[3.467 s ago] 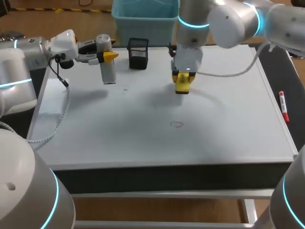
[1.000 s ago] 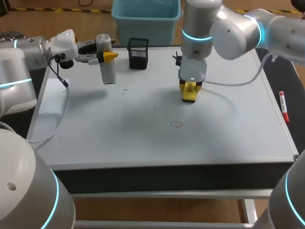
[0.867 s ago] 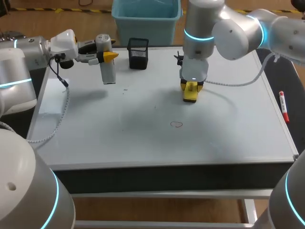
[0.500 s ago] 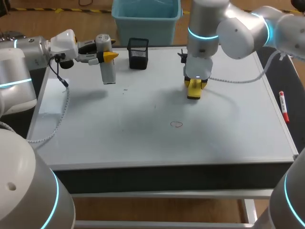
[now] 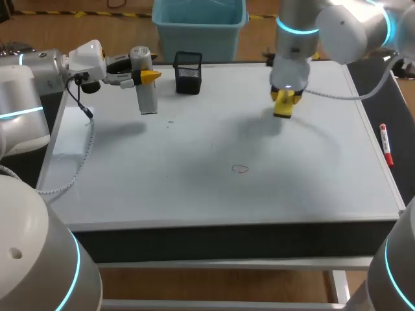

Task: Pick up the inspection probe, press it on each red-marked spot on the whiteboard one by one, put down the probe, pick up the eraser, and wipe off all the red marks.

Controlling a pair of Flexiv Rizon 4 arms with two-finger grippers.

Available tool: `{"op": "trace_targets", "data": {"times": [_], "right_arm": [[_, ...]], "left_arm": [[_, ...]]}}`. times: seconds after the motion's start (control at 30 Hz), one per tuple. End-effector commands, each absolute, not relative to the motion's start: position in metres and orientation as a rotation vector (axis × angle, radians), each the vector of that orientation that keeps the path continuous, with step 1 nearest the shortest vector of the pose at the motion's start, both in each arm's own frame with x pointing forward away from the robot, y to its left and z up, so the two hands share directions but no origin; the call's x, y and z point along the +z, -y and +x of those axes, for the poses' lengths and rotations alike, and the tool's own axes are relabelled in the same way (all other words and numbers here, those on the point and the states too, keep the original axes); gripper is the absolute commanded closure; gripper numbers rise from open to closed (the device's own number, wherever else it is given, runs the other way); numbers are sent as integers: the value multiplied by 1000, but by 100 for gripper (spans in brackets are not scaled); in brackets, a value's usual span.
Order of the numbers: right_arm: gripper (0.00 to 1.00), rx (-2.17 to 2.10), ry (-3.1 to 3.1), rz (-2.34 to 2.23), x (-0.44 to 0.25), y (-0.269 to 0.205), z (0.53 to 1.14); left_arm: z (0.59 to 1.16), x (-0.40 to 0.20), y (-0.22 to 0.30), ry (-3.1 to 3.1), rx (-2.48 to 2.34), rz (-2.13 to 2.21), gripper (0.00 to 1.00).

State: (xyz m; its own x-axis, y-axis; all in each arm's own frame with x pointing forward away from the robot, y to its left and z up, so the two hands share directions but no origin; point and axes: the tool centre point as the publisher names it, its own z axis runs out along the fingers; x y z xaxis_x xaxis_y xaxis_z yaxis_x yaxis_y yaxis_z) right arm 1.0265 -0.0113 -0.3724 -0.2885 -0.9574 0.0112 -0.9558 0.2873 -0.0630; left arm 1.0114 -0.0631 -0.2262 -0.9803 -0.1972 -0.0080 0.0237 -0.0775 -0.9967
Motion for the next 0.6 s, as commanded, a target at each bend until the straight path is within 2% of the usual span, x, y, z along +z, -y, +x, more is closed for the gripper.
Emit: {"op": "trace_targets", "data": {"times": [0.03, 0.27, 0.6], "right_arm": [[100, -51, -2535, -1821, -363, 50, 1045], [100, -53, -2623, -1724, -360, 91, 1064], [100, -31, -2668, -1695, -371, 115, 1066]], "left_arm": [[1011, -226, 63, -2021, -2193, -193, 100], [1011, -226, 63, -2021, -2193, -193, 100], [1011, -226, 63, -2021, -2193, -193, 100]]}}
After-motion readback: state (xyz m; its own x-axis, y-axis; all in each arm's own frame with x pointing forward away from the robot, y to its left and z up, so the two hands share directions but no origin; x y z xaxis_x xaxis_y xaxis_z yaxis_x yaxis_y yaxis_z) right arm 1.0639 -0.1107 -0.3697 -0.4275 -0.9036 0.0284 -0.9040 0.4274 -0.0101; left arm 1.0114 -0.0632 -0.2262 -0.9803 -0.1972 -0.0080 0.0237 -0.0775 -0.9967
